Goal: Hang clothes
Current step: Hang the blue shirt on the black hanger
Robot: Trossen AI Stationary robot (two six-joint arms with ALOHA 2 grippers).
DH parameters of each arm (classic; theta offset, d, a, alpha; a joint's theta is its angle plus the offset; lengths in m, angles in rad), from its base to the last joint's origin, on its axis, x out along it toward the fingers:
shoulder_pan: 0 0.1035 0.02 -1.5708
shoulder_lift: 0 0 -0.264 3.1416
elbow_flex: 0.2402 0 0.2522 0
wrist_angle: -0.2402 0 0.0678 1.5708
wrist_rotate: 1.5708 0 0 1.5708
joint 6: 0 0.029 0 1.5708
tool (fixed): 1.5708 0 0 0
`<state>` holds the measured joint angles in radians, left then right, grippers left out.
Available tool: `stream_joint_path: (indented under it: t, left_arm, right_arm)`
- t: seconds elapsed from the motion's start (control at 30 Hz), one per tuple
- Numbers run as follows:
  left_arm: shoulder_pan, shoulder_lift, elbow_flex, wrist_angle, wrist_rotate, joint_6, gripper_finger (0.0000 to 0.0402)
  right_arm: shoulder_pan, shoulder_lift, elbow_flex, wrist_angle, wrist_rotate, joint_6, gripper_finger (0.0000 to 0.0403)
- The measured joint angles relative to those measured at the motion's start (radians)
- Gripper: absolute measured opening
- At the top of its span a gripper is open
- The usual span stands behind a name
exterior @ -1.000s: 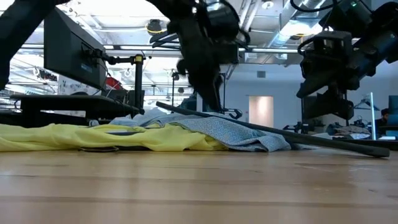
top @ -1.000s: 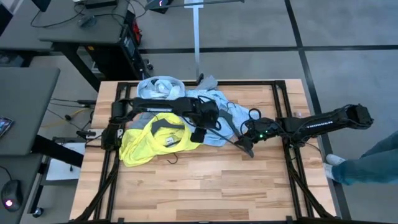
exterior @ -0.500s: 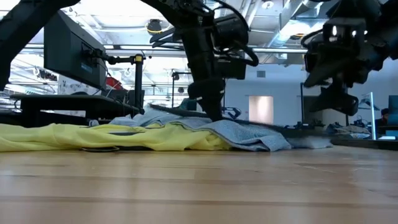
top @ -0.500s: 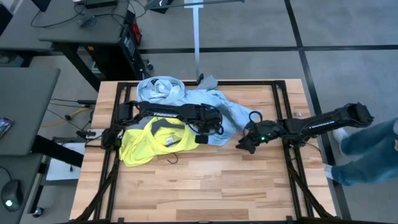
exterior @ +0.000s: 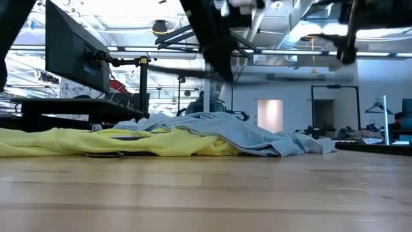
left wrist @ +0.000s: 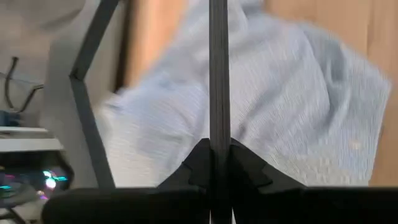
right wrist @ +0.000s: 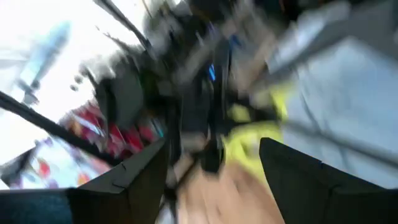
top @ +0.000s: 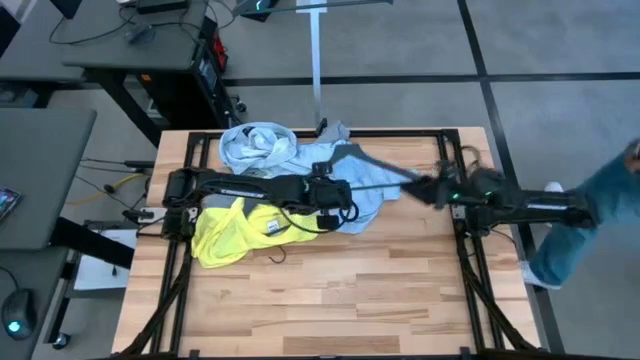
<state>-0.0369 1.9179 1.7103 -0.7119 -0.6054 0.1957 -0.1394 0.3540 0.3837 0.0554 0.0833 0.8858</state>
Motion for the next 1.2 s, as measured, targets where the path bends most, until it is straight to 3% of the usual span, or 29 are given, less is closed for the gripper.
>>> stream_joint_path:
  t: [0.2, 0.47, 0.53, 0.73, 0.87, 1.03, 1.2]
  left_arm:
    - [-0.035, -0.070, 0.002, 0.021, -0.138, 0.101, 0.0009]
    - [-0.087, -0.079, 0.001, 0.043, -0.260, 0.242, 0.0009]
    - [-0.103, -0.079, 0.001, 0.085, -0.298, 0.271, 0.0009]
    - [-0.141, -0.080, 0.001, 0.131, -0.422, 0.313, 0.0009]
    - [-0.156, -0.080, 0.001, 0.132, -0.459, 0.294, 0.0009]
    - [-0.170, -0.102, 0.003, 0.129, -0.523, 0.305, 0.0009]
    - [-0.168, -0.136, 0.003, 0.156, -0.530, 0.320, 0.0009]
  right_arm:
    - [-0.099, 0.000, 0.210, -0.052, -0.006, -0.176, 0.0242]
    - [-0.198, 0.203, 0.519, -0.594, -0.011, -0.423, 0.0242]
    - [-0.223, 0.255, 0.542, -0.633, -0.038, -0.469, 0.0242]
    - [-0.289, 0.331, 0.546, -0.588, -0.259, -0.473, 0.0242]
    - [-0.315, 0.330, 0.549, -0.514, -0.271, -0.468, 0.0242]
    - [-0.363, 0.319, 0.580, -0.606, -0.287, -0.499, 0.0242]
    - [-0.421, 0.311, 0.598, -0.641, -0.412, -0.490, 0.0241]
